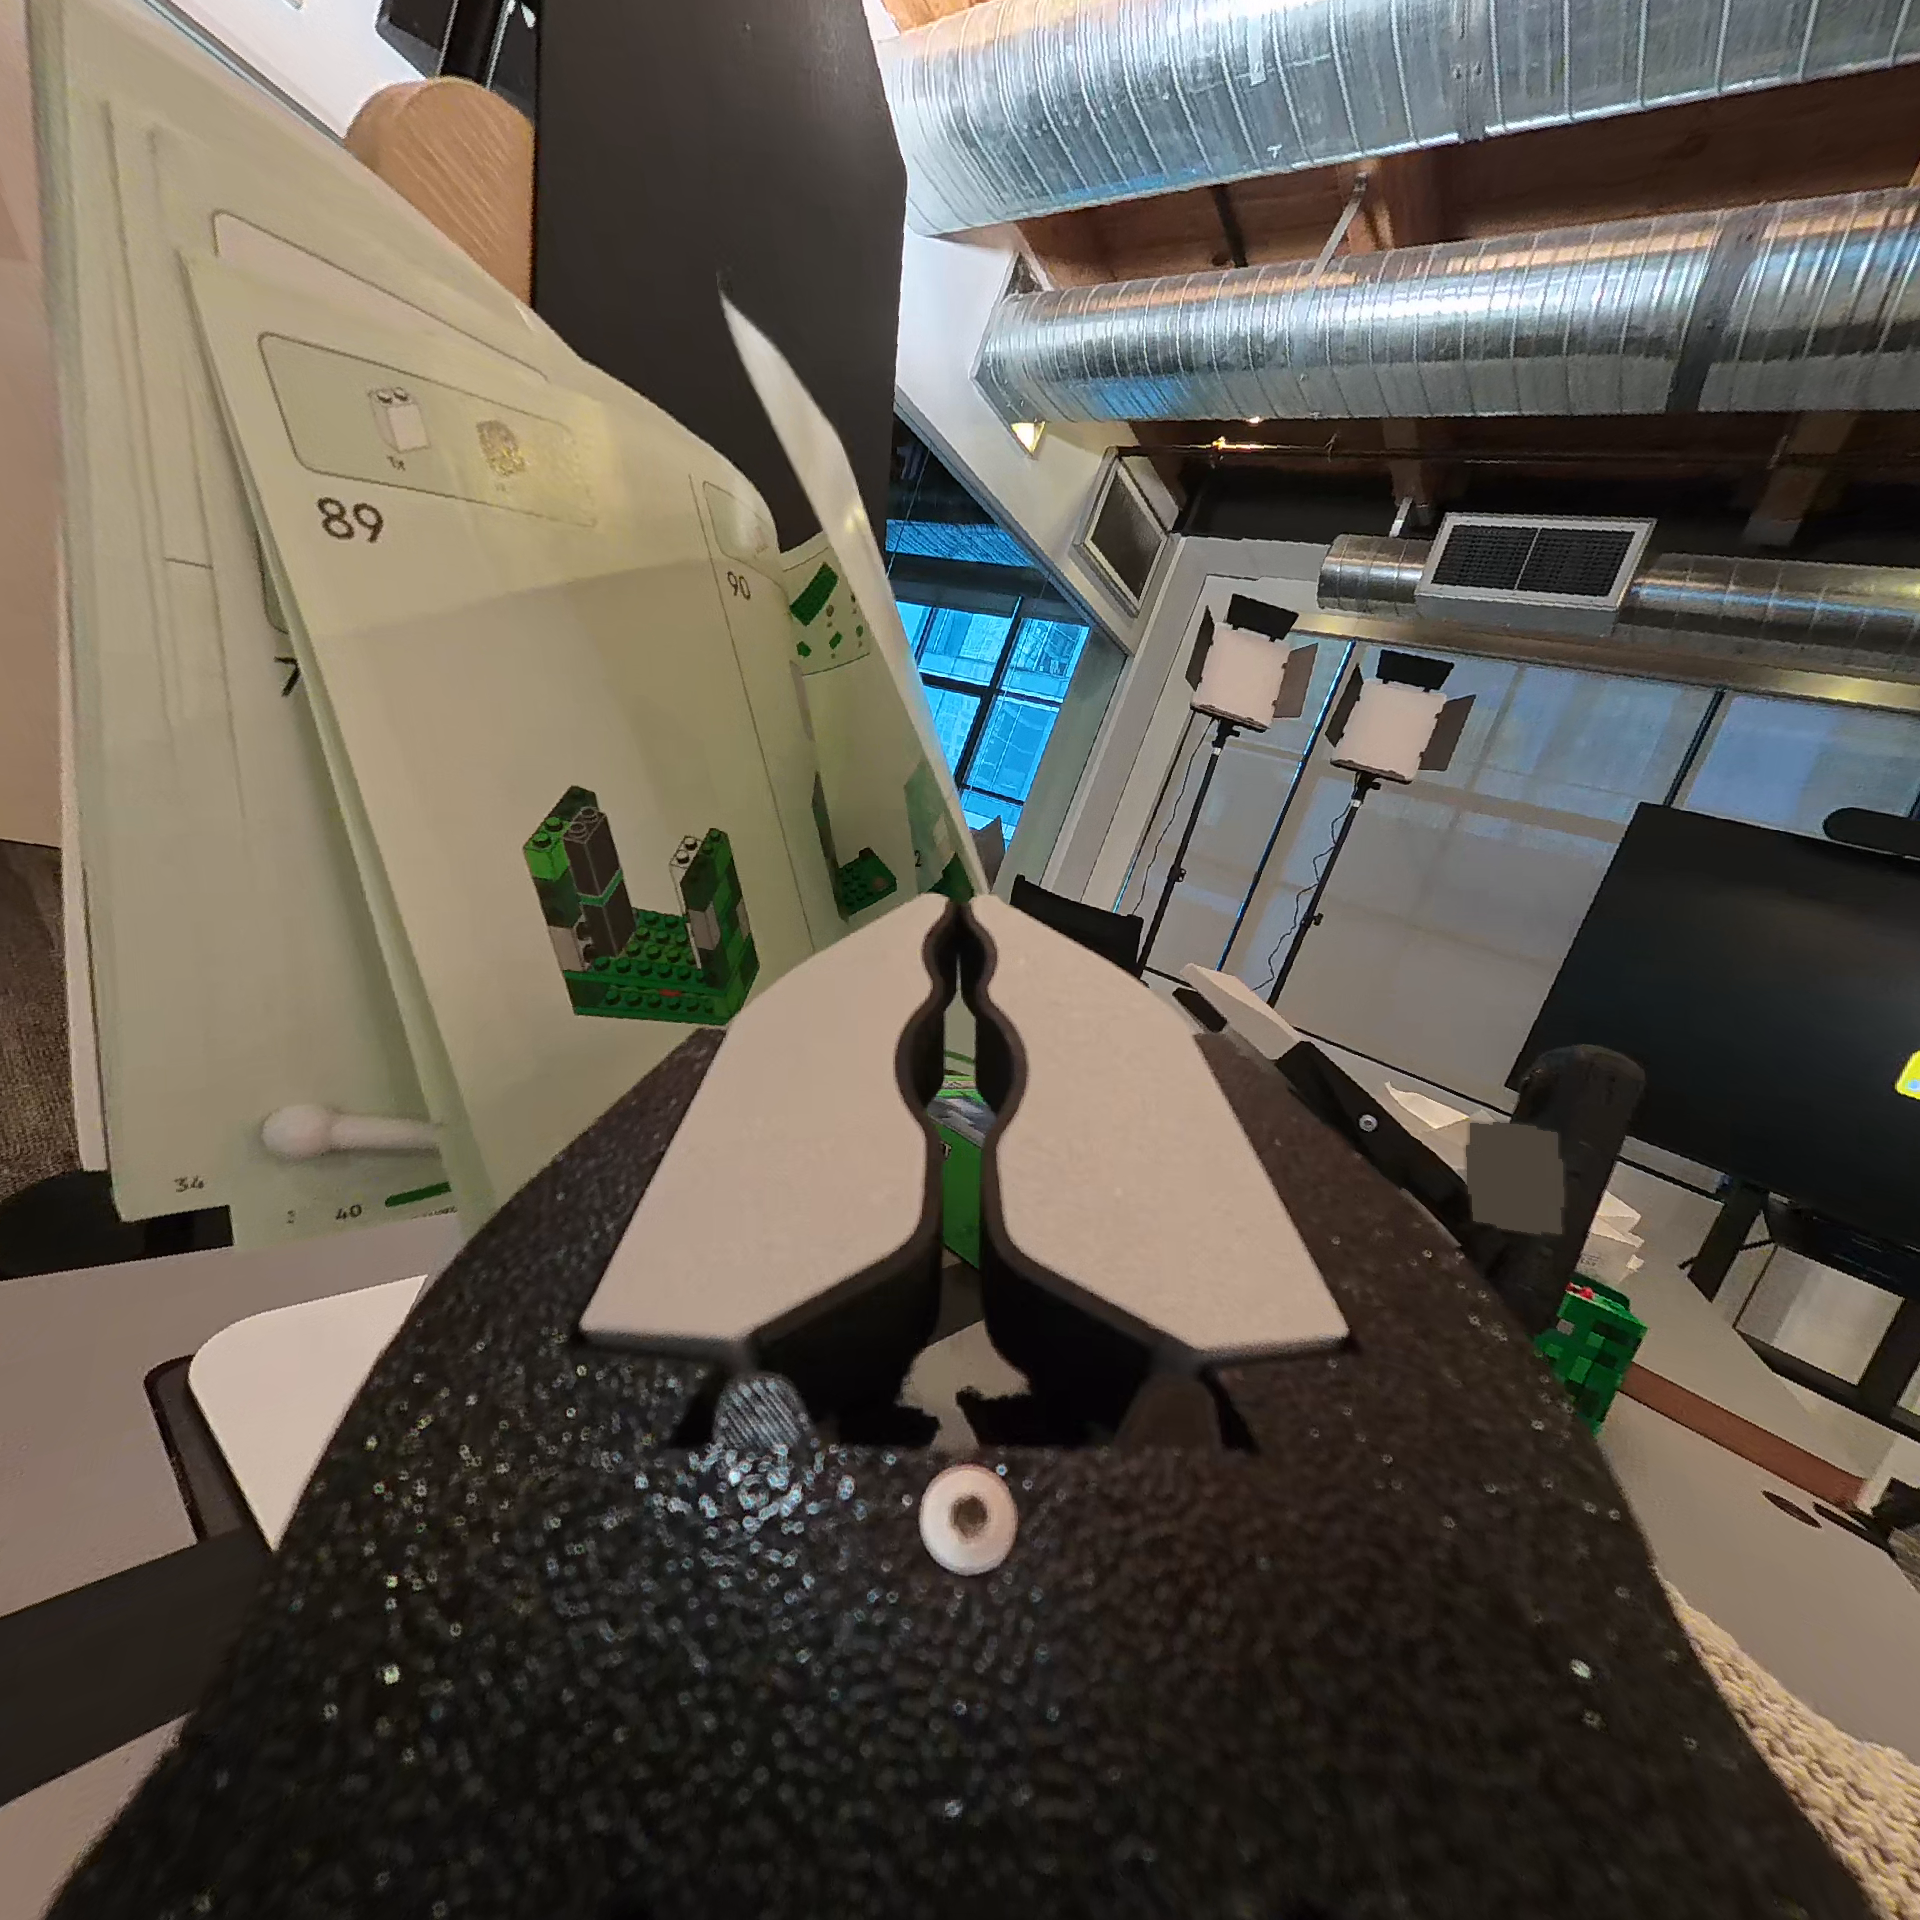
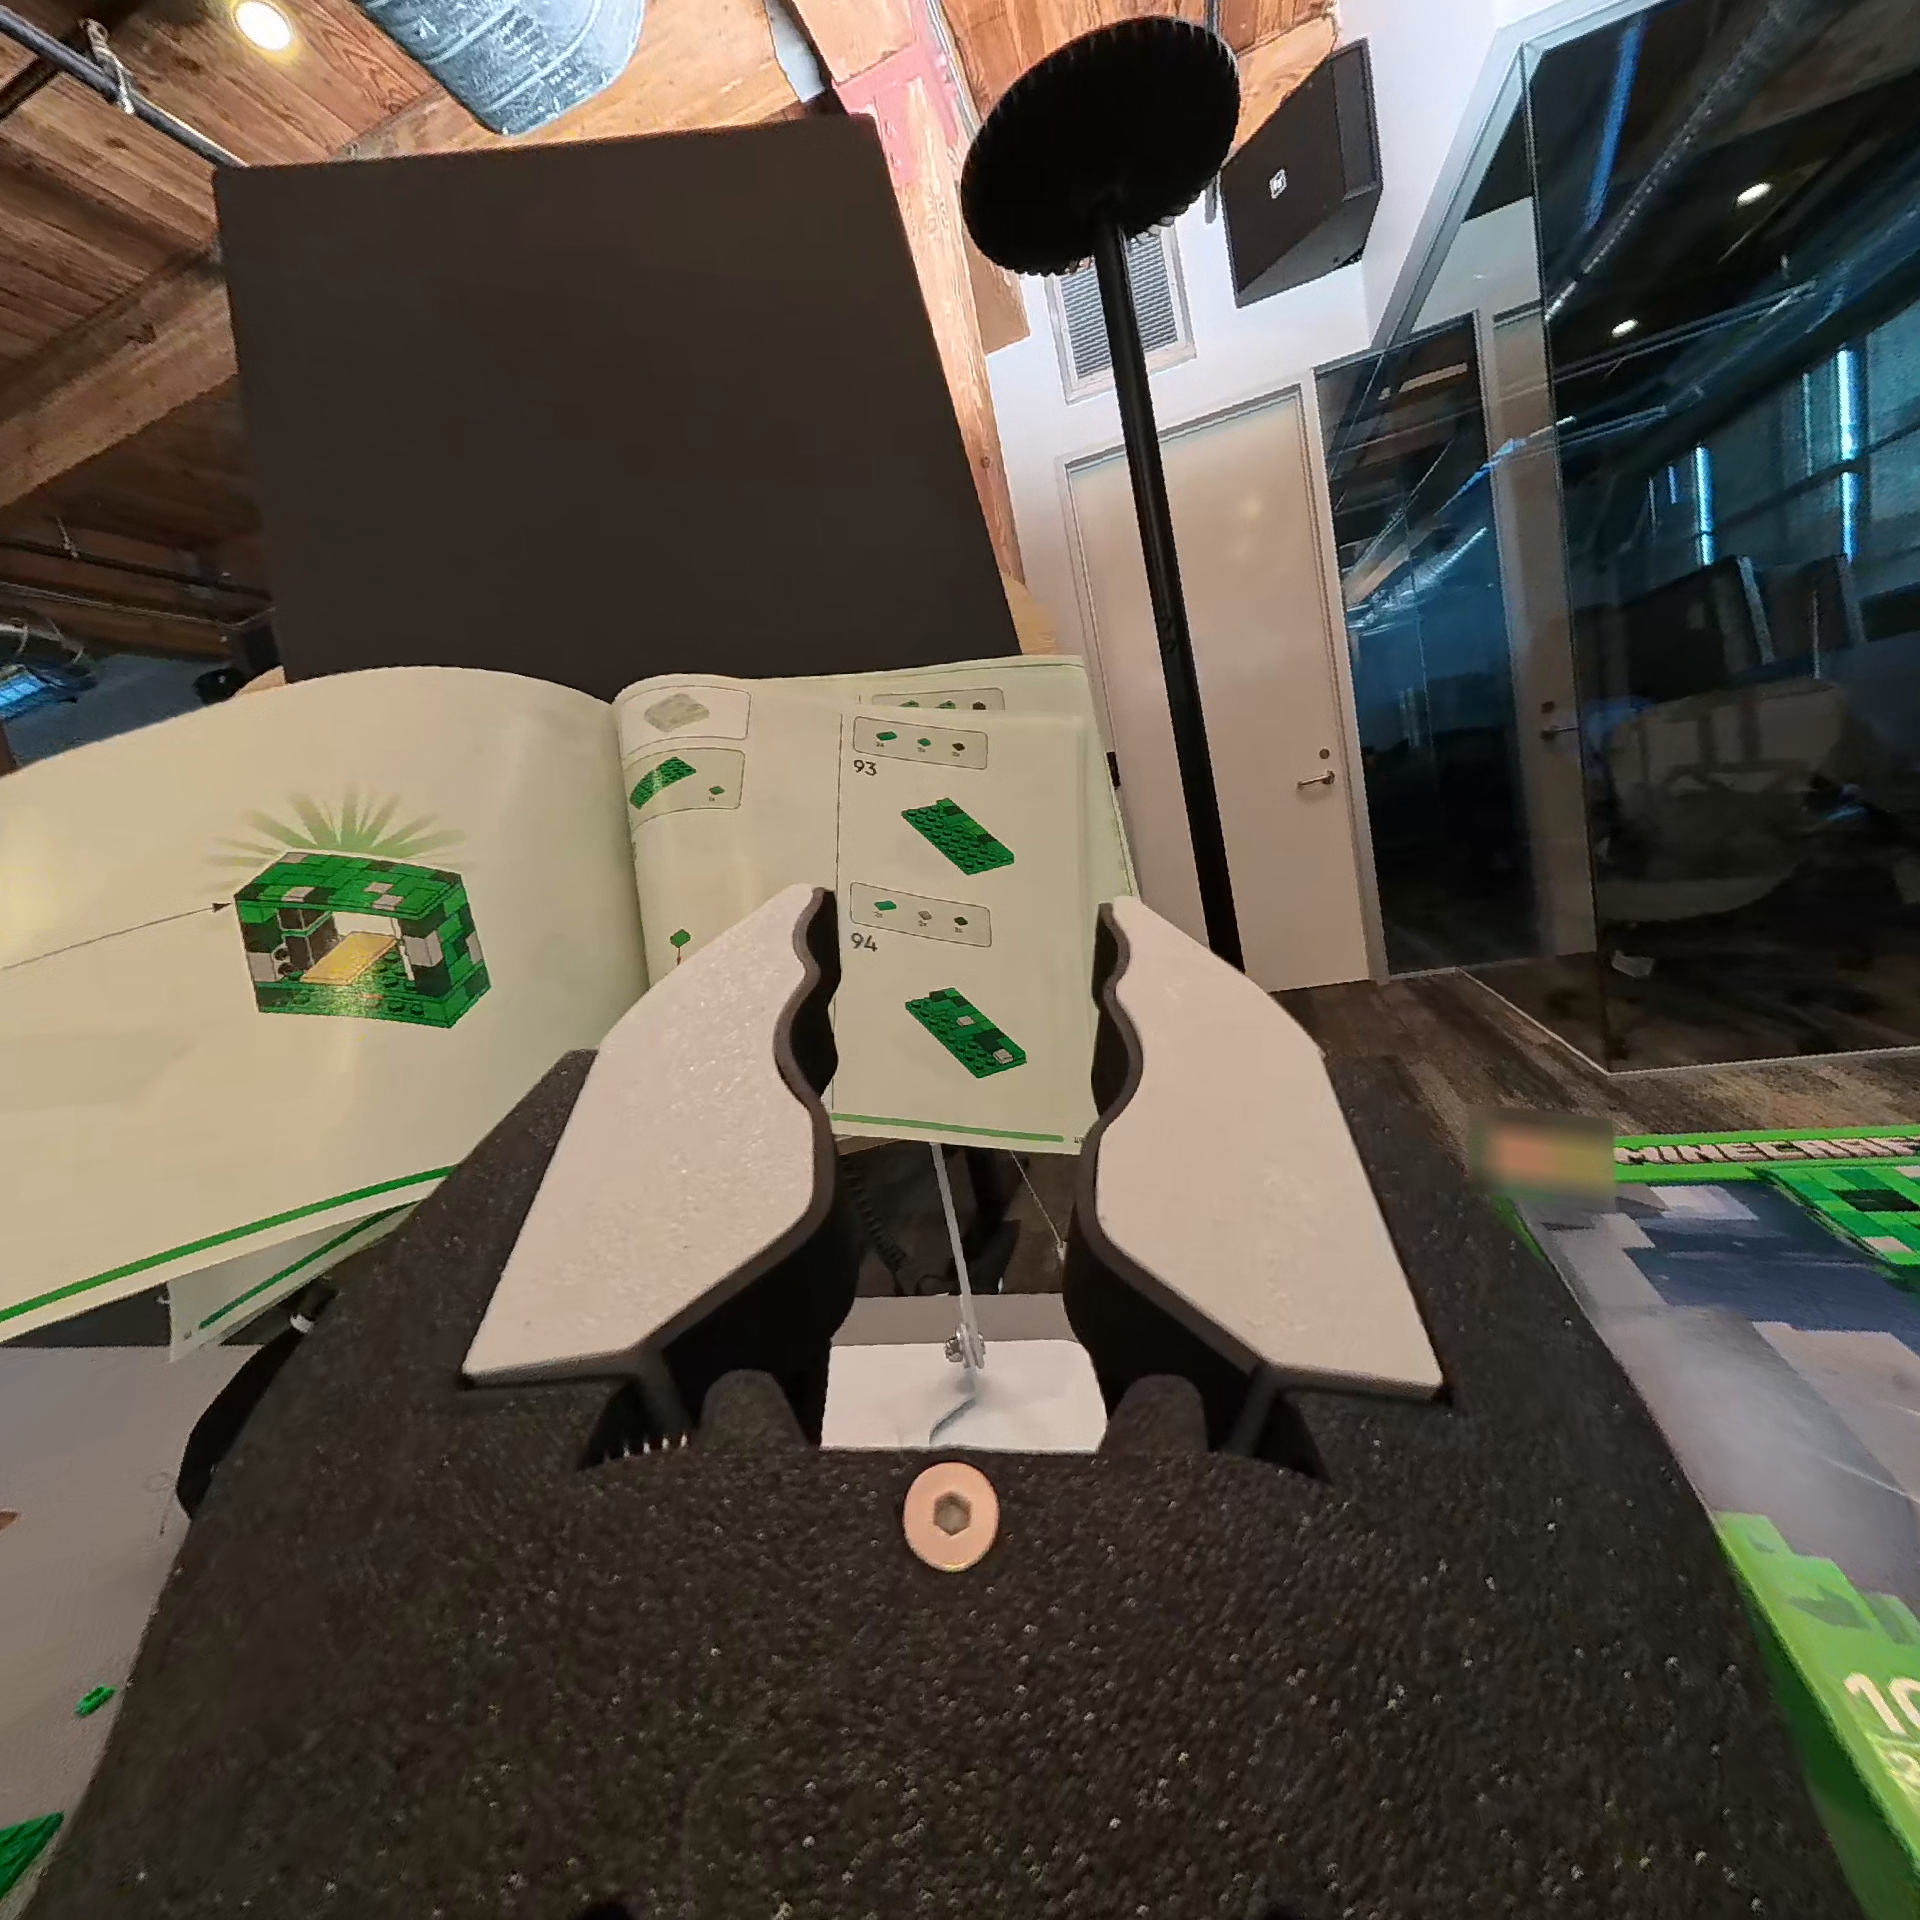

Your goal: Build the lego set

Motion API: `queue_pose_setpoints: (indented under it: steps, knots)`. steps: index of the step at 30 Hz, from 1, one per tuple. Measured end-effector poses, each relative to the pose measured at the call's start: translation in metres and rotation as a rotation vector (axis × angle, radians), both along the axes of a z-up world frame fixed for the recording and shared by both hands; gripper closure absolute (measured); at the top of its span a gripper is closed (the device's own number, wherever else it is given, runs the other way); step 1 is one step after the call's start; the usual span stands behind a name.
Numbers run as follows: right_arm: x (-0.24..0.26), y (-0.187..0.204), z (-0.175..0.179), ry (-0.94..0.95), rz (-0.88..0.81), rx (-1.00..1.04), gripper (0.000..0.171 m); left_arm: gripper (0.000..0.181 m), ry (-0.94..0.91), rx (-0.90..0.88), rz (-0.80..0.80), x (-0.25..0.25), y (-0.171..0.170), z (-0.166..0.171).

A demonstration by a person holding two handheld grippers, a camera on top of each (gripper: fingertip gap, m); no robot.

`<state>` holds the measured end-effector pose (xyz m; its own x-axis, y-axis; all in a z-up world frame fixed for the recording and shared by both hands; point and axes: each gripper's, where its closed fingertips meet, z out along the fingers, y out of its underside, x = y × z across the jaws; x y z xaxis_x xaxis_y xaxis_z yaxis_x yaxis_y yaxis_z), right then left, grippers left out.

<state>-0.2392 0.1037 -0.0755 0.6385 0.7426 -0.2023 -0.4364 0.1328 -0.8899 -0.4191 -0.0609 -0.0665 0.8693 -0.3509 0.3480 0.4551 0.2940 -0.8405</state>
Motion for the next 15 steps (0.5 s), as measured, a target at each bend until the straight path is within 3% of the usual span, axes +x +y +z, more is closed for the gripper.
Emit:
queue_pose_setpoints:
  steps: [15]
  knots:
    - [0.0012, 0.0002, 0.0005, 0.009, 0.002, 0.001, 0.128, 0.181, 0.001, -0.002, -0.013, 0.0027, 0.0015, 0.0002]
